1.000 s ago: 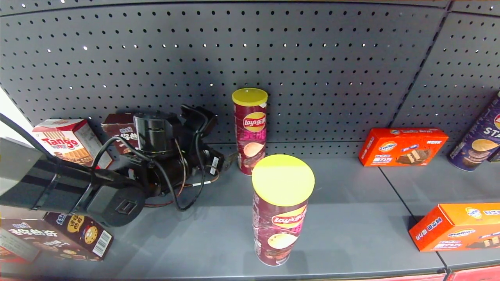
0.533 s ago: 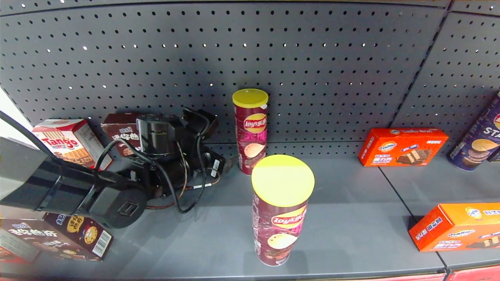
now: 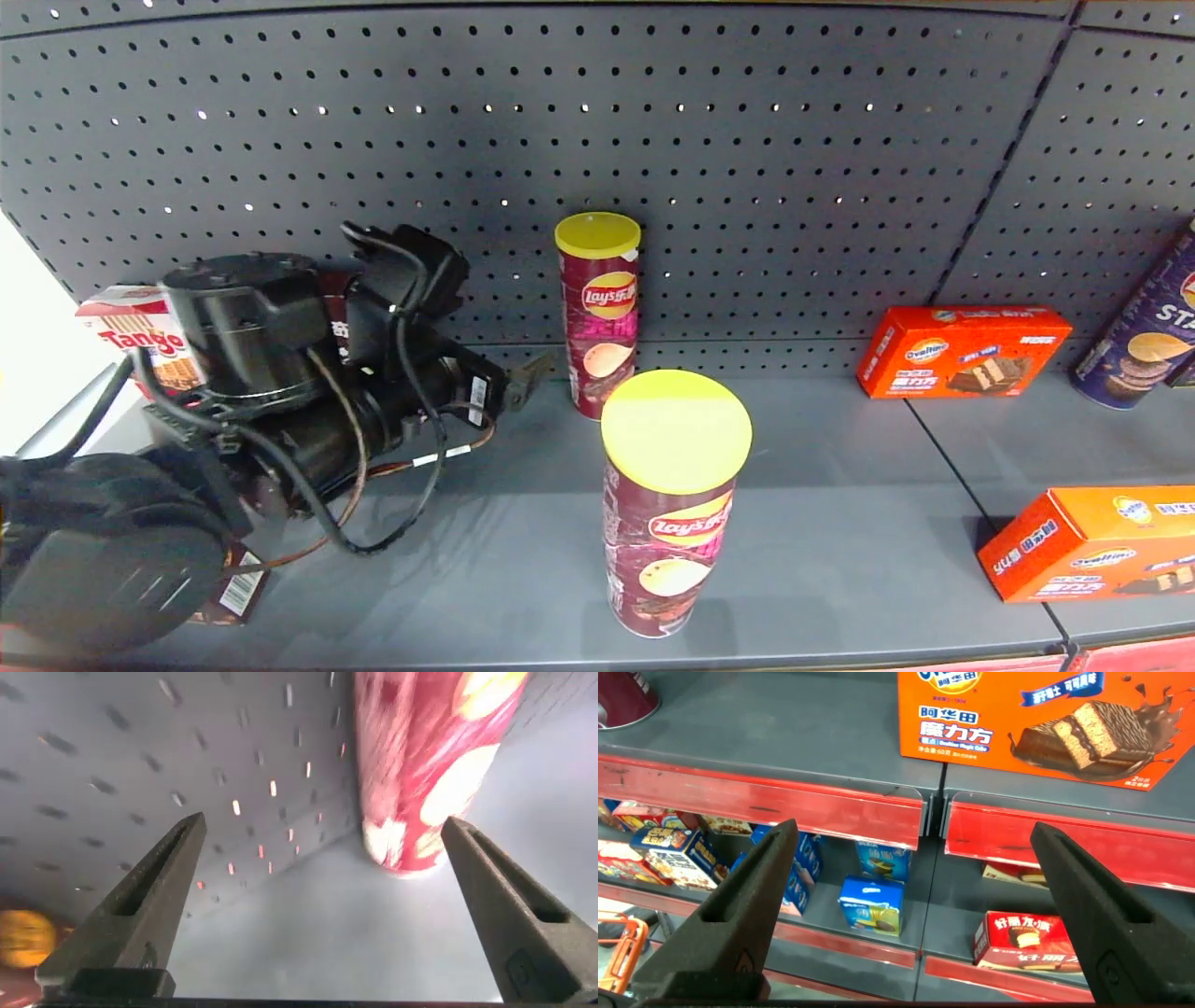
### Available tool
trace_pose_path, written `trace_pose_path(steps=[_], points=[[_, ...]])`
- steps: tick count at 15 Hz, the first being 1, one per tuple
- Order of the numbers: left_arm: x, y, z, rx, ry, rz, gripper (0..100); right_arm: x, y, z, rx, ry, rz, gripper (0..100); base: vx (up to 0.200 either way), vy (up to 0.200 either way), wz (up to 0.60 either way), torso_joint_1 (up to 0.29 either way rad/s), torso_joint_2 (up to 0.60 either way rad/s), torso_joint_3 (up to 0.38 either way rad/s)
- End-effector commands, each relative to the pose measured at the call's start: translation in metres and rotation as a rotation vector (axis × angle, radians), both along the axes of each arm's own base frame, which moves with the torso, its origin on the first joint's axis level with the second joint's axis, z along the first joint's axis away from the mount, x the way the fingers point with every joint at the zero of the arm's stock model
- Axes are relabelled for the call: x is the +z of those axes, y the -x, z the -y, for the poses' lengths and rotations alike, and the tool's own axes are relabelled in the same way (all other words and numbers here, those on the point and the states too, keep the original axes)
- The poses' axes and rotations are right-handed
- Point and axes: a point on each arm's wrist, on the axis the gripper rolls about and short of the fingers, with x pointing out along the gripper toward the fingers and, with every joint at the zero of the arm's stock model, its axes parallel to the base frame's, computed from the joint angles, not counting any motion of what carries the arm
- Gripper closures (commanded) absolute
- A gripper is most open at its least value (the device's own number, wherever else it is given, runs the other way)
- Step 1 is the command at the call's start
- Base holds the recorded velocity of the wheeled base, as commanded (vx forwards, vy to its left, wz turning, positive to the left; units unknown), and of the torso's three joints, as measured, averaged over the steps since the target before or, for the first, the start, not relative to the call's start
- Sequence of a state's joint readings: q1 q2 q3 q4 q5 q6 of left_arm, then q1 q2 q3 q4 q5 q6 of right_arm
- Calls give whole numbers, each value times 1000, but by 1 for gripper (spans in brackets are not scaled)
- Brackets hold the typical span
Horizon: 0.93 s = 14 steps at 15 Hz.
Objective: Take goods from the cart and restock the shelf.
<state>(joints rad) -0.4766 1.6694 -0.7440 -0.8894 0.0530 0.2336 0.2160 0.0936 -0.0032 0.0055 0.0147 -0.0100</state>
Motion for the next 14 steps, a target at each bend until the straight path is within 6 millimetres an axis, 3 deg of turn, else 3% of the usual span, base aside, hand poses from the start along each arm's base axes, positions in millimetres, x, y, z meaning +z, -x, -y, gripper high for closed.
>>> trace_pose_path(steps=[1,4,7,8,9,11,12,14], points=[[16,34,-10,-29,49,91,0,0,0,0,1,1,-2,0,0,0,0,0,0,0],[29,69,-24,-50,85,154,0,0,0,0,1,1,-1,0,0,0,0,0,0,0],[17,104,-40,-69,84,144,0,0,0,0,1,1,-1,0,0,0,0,0,0,0],[17,104,-40,-69,84,144,0,0,0,0,1,1,-1,0,0,0,0,0,0,0],[11,127,-40,-125,91,142,0,0,0,0,1,1,-2,0,0,0,0,0,0,0],[12,146,-49,-151,108,174,0,0,0,0,1,1,-2,0,0,0,0,0,0,0],[13,160,-58,-160,126,203,0,0,0,0,1,1,-2,0,0,0,0,0,0,0],[22,213,-99,-129,146,421,0,0,0,0,1,1,-2,0,0,0,0,0,0,0]])
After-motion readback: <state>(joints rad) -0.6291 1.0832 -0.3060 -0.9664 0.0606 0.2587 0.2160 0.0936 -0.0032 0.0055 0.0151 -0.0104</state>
